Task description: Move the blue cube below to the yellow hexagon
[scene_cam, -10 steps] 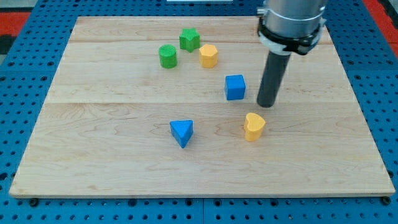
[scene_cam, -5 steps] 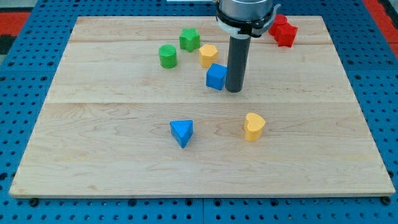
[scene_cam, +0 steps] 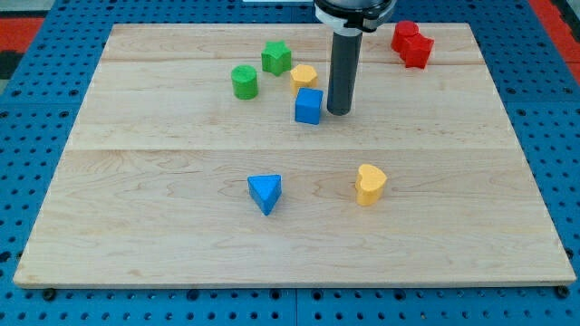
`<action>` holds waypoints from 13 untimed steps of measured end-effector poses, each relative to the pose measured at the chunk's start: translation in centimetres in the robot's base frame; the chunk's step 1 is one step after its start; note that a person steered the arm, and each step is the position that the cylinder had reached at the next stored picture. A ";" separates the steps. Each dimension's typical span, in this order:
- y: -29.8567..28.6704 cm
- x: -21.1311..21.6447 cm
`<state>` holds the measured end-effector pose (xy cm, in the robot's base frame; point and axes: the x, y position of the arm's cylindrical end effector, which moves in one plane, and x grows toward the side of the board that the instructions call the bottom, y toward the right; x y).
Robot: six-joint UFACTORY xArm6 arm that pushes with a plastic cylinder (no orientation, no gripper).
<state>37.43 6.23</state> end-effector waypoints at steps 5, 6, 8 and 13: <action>-2.2 -0.9; -3.4 -0.9; 1.9 5.8; -12.6 -0.5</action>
<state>36.94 -6.37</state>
